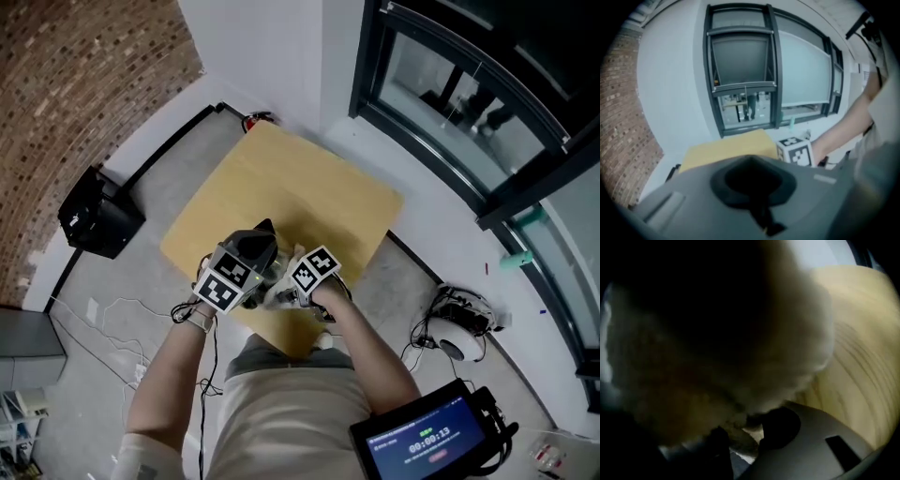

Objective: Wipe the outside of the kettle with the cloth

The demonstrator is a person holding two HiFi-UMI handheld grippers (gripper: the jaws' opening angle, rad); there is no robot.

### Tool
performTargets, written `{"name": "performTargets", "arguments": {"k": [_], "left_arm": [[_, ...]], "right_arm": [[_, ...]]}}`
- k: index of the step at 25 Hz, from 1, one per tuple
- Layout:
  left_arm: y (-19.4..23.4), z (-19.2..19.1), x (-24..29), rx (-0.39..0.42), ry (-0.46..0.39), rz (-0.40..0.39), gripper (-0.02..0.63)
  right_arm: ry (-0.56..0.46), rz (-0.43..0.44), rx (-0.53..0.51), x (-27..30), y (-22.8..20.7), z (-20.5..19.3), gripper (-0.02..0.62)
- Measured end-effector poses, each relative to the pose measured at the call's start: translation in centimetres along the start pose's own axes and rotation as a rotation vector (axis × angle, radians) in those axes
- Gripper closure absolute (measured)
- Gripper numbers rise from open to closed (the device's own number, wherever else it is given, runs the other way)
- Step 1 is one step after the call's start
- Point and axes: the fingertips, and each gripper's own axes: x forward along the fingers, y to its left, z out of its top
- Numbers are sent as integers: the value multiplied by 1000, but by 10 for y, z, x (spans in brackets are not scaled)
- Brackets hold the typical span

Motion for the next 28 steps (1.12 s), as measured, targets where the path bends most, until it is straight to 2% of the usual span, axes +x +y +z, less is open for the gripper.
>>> {"name": "performTargets", "arguments": {"k": [1,4,6,7,8,10,11,12,15,16,17,20,21,22,23,25,26,28], "left_arm": [[-3,-1,0,15,2,-1,609],[-6,-6,0,91,24,11,609],[-4,-8,1,120,27,15,609],[-3,-9,2,118,27,12,609],[-2,-10,4,111,27,8,609],[-1,-8,6,93,27,1,609],[-1,-6,7,86,24,-1,609],[-1,-5,8,84,21,-1,609],[-3,-6,9,123,24,-2,609],[-3,-7,8,134,22,-6,609],[-2,-7,6,138,19,-8,609],[0,-8,4,122,15,-5,609],[-1,-8,5,114,11,-3,609],[-1,-8,5,109,7,3,609],[-1,-8,6,110,6,10,609],[0,-7,7,120,10,20,609],[1,-6,7,126,11,21,609],[2,-8,6,137,21,23,609]], "right_arm": [[2,5,1,-2,2,-1,472],[-68,245,-87,-29,77,25,472],[-47,292,-123,-33,93,33,472],[-18,271,-94,-27,79,29,472],[19,212,-46,-17,54,21,472],[105,12,24,-2,-9,2,472],[130,-52,30,-3,-26,-2,472],[132,-54,16,-9,-25,0,472],[90,85,-103,-38,32,24,472],[99,100,-127,-43,40,28,472],[123,86,-127,-41,34,27,472],[223,-72,-51,-16,-23,8,472],[232,-94,-22,-8,-33,1,472],[221,-75,4,-2,-31,-4,472],[192,-21,25,3,-19,-6,472],[85,131,44,14,24,0,472],[12,173,48,18,40,7,472],[-136,182,64,23,55,18,472]]}}
